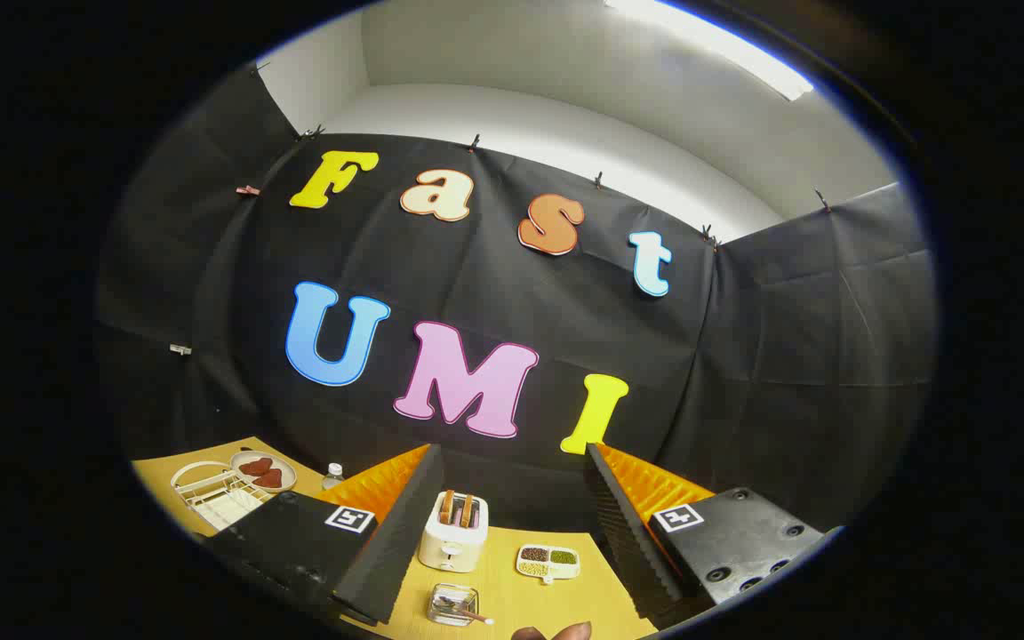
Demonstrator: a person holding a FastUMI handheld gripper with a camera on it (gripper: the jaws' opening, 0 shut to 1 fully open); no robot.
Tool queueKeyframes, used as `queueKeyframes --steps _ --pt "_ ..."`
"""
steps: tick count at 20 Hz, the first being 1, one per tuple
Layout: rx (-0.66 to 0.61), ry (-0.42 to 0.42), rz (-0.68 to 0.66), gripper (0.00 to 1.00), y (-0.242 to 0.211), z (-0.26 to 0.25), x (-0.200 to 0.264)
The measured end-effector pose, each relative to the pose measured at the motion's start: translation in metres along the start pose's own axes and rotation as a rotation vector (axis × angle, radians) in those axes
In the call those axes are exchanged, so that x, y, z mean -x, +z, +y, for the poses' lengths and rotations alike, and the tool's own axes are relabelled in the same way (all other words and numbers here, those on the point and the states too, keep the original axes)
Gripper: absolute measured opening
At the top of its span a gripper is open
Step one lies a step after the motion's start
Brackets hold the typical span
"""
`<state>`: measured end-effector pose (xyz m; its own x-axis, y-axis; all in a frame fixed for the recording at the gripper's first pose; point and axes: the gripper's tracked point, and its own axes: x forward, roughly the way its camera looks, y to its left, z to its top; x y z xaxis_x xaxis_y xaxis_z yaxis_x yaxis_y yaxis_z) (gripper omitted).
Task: Take the plate from the dish rack, then take the spoon from the basket and place it into the plate.
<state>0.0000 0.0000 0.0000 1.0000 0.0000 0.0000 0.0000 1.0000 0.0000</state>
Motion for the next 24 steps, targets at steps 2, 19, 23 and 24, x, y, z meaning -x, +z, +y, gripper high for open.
queueKeyframes --steps 2,19,23,24 --pt "-0.002 -0.003 0.005 0.97 -0.003 -0.003 -0.003" --pt "0.002 0.002 0.049 0.98 -0.021 0.003 -0.007" --pt "-0.011 0.023 0.078 0.97 -0.031 0.016 -0.011" --pt "-0.025 0.045 0.102 0.97 -0.038 0.025 -0.012"
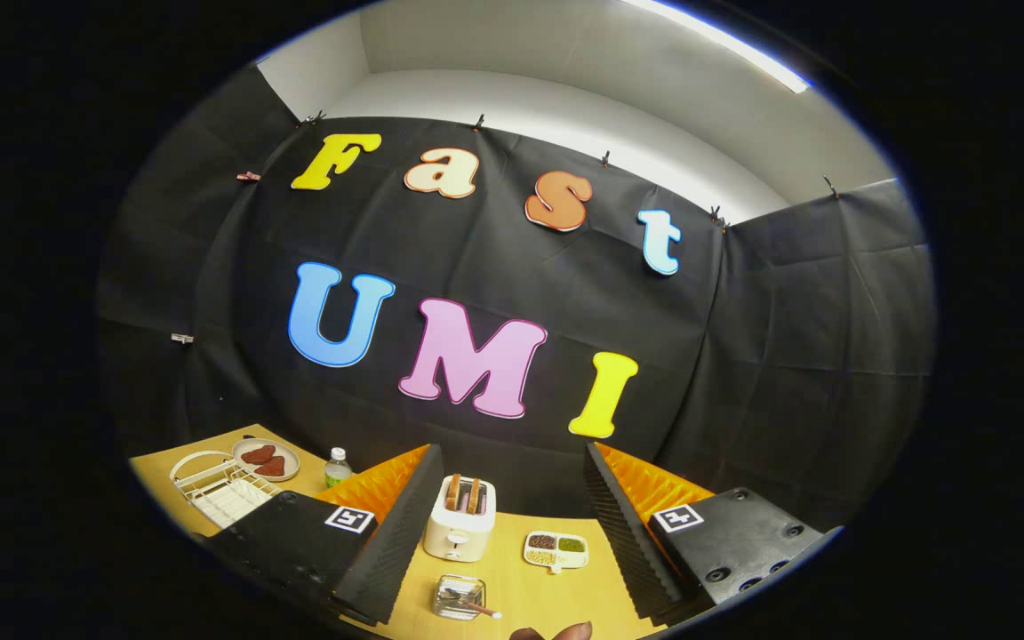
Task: Take the plate from the dish rack, then take the spoon from the basket and place it into the plate.
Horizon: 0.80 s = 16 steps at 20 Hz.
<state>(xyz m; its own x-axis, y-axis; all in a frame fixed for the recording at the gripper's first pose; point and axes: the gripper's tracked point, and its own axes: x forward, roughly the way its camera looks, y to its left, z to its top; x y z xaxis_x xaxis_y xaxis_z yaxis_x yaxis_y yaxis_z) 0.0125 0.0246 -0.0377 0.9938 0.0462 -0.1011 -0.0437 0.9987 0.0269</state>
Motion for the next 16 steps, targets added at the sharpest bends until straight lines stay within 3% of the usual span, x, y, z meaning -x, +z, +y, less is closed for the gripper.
queueKeyframes --steps 4,7,16 --pt "-0.044 0.171 0.223 0.98 -0.059 0.06 -0.014" --pt "-0.12 0.244 0.382 0.98 -0.094 0.1 -0.022" --pt "-0.207 0.236 0.692 0.98 -0.188 0.186 -0.066"
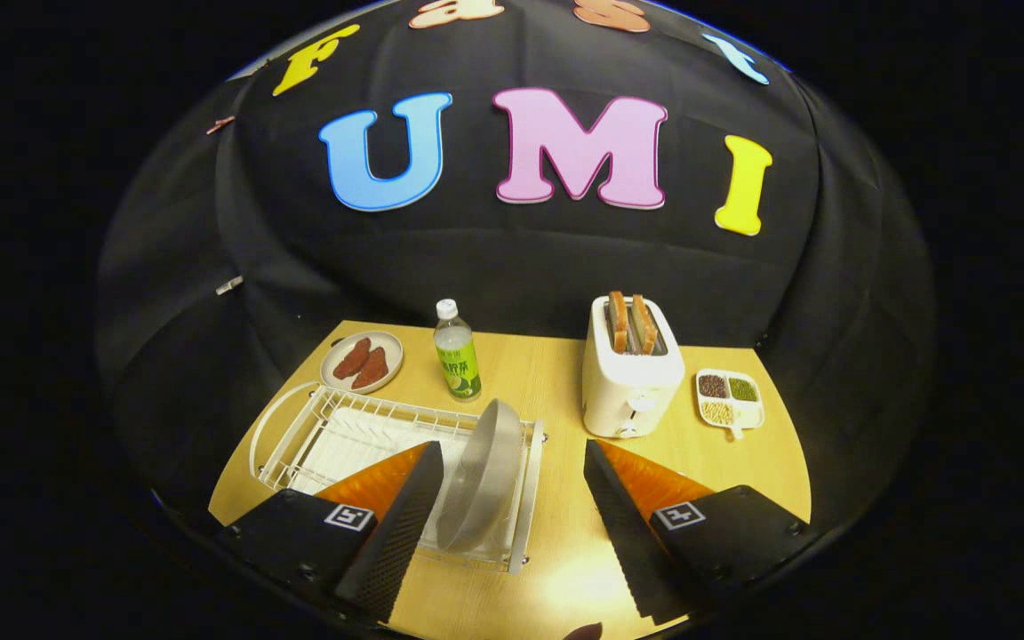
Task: Take the plate from the dish rack, then take the spoon from the basket and place it into the plate.
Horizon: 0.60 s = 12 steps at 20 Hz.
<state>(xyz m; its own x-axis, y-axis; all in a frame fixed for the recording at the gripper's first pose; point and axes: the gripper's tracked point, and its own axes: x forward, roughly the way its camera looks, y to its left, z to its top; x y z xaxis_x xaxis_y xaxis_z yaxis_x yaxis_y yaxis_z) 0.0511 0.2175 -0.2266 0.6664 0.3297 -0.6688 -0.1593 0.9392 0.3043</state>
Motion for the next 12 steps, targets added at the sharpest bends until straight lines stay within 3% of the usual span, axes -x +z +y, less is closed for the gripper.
queueKeyframes --steps 5,7,12 --pt "-0.064 -0.049 0.149 0.97 -0.044 0.014 -0.048" --pt "-0.082 -0.068 0.166 0.9 -0.054 0.019 -0.062" --pt "-0.094 -0.24 0.163 0.41 -0.06 0.004 -0.076"
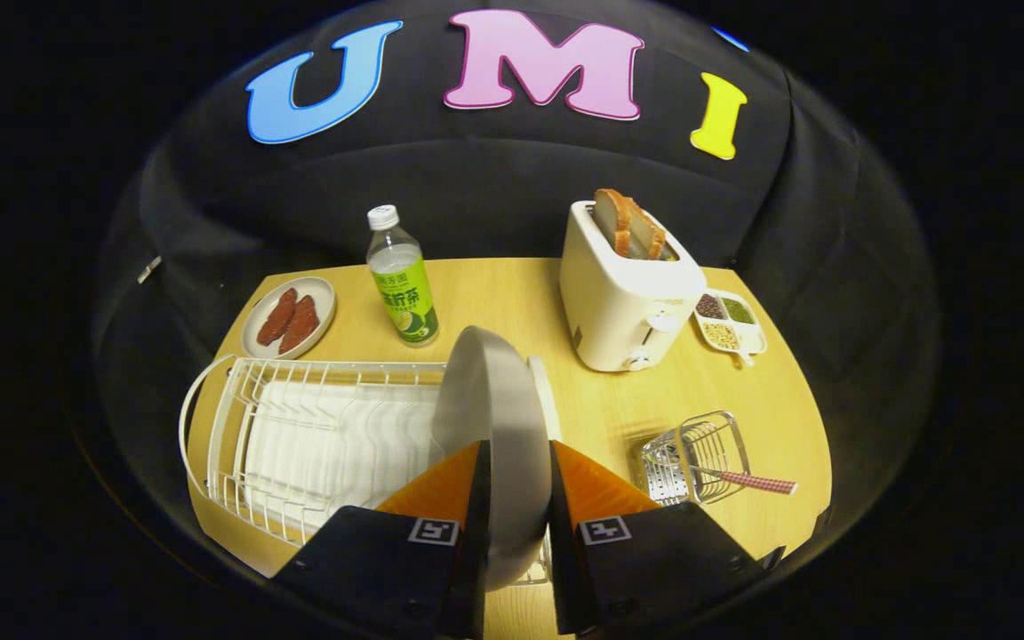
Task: Take the plate from the dish rack, then take the spoon from the basket and place it into the plate.
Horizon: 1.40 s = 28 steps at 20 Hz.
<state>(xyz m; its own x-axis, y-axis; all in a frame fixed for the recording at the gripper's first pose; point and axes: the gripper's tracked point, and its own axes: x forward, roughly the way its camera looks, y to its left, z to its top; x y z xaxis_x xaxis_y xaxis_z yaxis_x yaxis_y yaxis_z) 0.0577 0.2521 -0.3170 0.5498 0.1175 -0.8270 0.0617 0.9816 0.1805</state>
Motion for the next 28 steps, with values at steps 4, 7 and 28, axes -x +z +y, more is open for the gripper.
queueKeyframes --steps 4,7,28 --pt "0.076 -0.093 -0.08 0.25 0.016 -0.002 0.011" --pt "0.144 -0.147 -0.134 0.25 0.034 -0.001 0.017" --pt "0.06 -0.037 -0.344 0.25 0.088 -0.078 0.135"
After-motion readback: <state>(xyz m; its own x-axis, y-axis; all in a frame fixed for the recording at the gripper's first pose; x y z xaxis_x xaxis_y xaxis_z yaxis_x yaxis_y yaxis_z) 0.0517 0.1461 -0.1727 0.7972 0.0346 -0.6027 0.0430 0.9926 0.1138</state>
